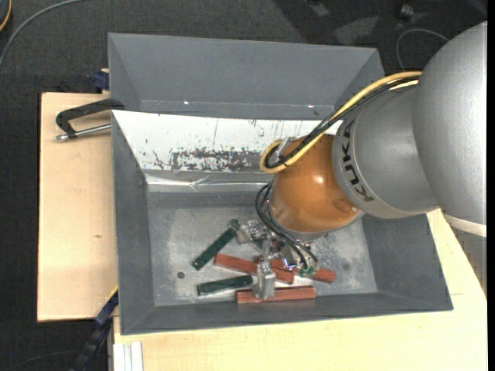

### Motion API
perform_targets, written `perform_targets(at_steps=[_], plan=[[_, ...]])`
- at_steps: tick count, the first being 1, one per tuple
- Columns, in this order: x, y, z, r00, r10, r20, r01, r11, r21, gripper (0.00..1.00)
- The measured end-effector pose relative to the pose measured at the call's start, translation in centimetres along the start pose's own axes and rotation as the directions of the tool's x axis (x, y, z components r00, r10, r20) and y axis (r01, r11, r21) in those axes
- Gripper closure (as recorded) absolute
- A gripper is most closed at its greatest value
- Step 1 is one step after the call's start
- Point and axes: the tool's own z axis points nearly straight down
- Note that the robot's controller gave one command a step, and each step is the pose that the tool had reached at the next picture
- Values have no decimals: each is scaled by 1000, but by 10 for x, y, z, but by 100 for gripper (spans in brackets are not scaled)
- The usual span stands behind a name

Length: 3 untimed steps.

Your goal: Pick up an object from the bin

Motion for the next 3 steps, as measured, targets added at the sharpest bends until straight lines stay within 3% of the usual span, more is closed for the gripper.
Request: perform_targets(at_steps=[1,2,3], plan=[[1,0,1,1000,0,-3,0,1000,-1,100],[-37,32,-113,1000,8,9,-8,1000,-2,100],[-47,8,-278,999,52,10,-52,999,0,100]])
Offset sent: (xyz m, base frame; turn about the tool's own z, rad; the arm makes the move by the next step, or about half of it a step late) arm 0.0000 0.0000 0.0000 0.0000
